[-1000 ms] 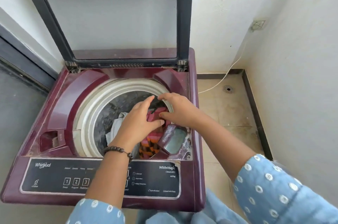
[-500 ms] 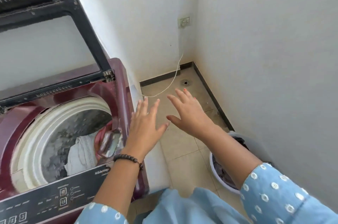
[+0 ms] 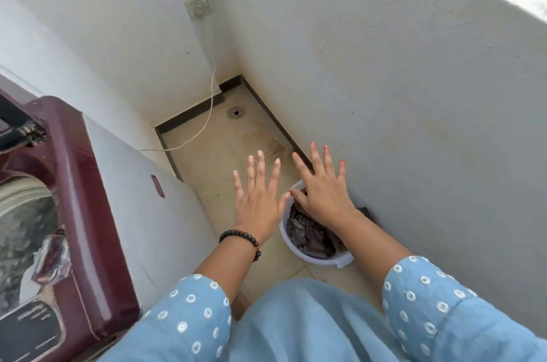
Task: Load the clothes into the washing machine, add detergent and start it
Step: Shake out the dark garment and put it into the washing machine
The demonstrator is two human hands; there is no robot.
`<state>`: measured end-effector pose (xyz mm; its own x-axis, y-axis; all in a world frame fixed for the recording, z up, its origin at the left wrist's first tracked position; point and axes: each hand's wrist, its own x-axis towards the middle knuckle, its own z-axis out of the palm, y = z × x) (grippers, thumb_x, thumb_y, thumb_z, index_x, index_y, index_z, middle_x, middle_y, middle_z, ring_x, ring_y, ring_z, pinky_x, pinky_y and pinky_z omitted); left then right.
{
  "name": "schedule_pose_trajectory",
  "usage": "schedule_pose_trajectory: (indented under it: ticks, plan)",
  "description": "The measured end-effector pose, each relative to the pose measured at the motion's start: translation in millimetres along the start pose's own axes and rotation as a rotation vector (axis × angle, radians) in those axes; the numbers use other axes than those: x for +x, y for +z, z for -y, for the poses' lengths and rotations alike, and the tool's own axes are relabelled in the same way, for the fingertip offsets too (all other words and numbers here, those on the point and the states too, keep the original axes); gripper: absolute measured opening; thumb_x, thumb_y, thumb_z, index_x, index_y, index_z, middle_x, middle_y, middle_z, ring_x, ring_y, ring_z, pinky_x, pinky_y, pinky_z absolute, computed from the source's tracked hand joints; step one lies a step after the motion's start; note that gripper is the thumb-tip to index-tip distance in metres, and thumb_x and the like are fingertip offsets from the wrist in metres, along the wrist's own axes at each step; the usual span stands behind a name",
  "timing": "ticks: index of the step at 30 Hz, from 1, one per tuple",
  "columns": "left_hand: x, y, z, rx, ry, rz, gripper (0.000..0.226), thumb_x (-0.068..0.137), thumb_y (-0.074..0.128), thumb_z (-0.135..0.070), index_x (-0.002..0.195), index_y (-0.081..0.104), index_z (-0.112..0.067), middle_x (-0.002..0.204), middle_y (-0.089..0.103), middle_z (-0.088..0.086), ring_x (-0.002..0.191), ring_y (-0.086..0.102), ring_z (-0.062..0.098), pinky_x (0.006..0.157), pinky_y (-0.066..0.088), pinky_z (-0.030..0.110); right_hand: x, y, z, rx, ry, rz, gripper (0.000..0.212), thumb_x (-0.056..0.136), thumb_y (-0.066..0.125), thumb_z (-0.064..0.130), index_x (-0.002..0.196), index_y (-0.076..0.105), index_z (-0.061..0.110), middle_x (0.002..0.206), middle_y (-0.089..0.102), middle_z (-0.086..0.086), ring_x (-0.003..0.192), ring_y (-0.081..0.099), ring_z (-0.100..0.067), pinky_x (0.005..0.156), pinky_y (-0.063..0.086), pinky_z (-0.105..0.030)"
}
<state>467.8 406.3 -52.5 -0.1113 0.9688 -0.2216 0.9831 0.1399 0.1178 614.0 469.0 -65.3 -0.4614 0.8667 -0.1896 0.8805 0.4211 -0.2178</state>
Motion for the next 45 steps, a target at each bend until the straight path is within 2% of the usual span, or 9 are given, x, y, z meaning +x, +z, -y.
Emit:
schedule_pose_trajectory:
  ticks: [5, 9, 14, 19, 25, 33, 39, 42, 45]
  plan:
    - [11.8, 40.4, -39.4, 0.017, 0.079, 0.107, 0.07, 0.104, 0.031, -0.051, 0.16, -0.004, -0.025, 0.165, -0.022, 0.011, 0.153, -0.018, 0.031, 0.121, -0.008, 0.057, -16.4, 30.8, -54.3, -0.018, 0.096, 0.066, 0.078, 0.095, 0.043, 0.055, 0.156, 0.0, 0.03, 0.162, -0.018, -0.012, 0.149, -0.015, -0.037, 0.114, 0.002, -0.065]
    - [19.8, 78.4, -55.7, 0.058, 0.135, 0.173, 0.072, 0.105, 0.031, -0.051, 0.157, -0.01, -0.024, 0.166, -0.018, 0.011, 0.154, -0.014, 0.031, 0.12, -0.009, 0.057, -26.2, 70.7, -78.9, -0.044, 0.149, 0.113, 0.081, 0.093, 0.049, 0.055, 0.156, 0.005, 0.03, 0.163, -0.011, -0.013, 0.149, -0.007, -0.039, 0.113, 0.007, -0.067]
    - [29.2, 131.1, -60.9, 0.117, 0.183, 0.288, 0.073, 0.105, 0.025, -0.053, 0.155, -0.018, -0.023, 0.165, -0.024, 0.01, 0.153, -0.019, 0.028, 0.12, -0.012, 0.056, -39.3, 131.9, -99.3, -0.046, 0.234, 0.203, 0.083, 0.09, 0.056, 0.054, 0.156, 0.012, 0.029, 0.164, -0.002, -0.015, 0.15, 0.001, -0.039, 0.113, 0.009, -0.067]
    - [42.6, 190.4, -58.7, 0.146, 0.236, 0.373, 0.072, 0.105, 0.023, -0.054, 0.157, -0.017, -0.024, 0.164, -0.026, 0.009, 0.153, -0.021, 0.027, 0.12, -0.012, 0.055, -40.9, 191.9, -120.1, -0.04, 0.282, 0.275, 0.081, 0.094, 0.047, 0.054, 0.156, 0.0, 0.029, 0.162, -0.014, -0.013, 0.149, -0.009, -0.037, 0.115, 0.005, -0.065]
    - [53.3, 274.7, -58.2, 0.152, 0.279, 0.447, 0.072, 0.105, 0.024, -0.053, 0.157, -0.017, -0.023, 0.164, -0.026, 0.009, 0.152, -0.022, 0.027, 0.114, -0.021, 0.052, -28.5, 274.9, -141.3, -0.022, 0.35, 0.316, 0.081, 0.096, 0.045, 0.053, 0.156, -0.004, 0.028, 0.162, -0.015, -0.014, 0.149, -0.013, -0.037, 0.115, 0.003, -0.064]
    - [74.4, 361.9, -62.1, 0.148, 0.341, 0.518, 0.072, 0.105, 0.025, -0.051, 0.157, -0.016, -0.023, 0.164, -0.026, 0.009, 0.153, -0.021, 0.028, 0.122, -0.009, 0.056, -15.6, 362.7, -176.0, -0.089, 0.36, 0.375, 0.085, 0.094, 0.052, 0.05, 0.156, -0.002, 0.027, 0.162, -0.015, -0.015, 0.148, -0.012, -0.039, 0.114, 0.004, -0.066]
    - [92.4, 397.3, -66.8, 0.172, 0.39, 0.505, 0.072, 0.105, 0.024, -0.052, 0.157, -0.016, -0.023, 0.164, -0.026, 0.011, 0.153, -0.021, 0.029, 0.122, -0.006, 0.059, -4.6, 394.6, -204.9, -0.186, 0.42, 0.46, 0.083, 0.094, 0.057, 0.026, 0.155, 0.001, 0.03, 0.161, -0.014, -0.013, 0.147, -0.013, -0.042, 0.109, 0.007, -0.072]
    - [94.0, 402.7, -63.2, 0.161, 0.391, 0.513, 0.072, 0.105, 0.025, -0.052, 0.157, -0.015, -0.024, 0.164, -0.025, 0.01, 0.153, -0.02, 0.029, 0.122, -0.007, 0.058, -1.8, 395.4, -210.5, -0.155, 0.436, 0.505, 0.078, 0.091, 0.059, 0.012, 0.153, 0.015, 0.027, 0.156, 0.011, -0.015, 0.143, 0.014, -0.036, 0.108, 0.026, -0.063]
    - [93.8, 399.7, -58.8, 0.15, 0.379, 0.526, 0.072, 0.105, 0.026, -0.052, 0.157, -0.016, -0.025, 0.164, -0.026, 0.01, 0.153, -0.02, 0.029, 0.122, -0.008, 0.057, 3.8, 388.2, -214.1, -0.14, 0.441, 0.504, 0.048, 0.09, 0.055, 0.003, 0.135, 0.046, 0.018, 0.131, 0.037, -0.01, 0.124, 0.035, -0.03, 0.1, 0.038, -0.052]
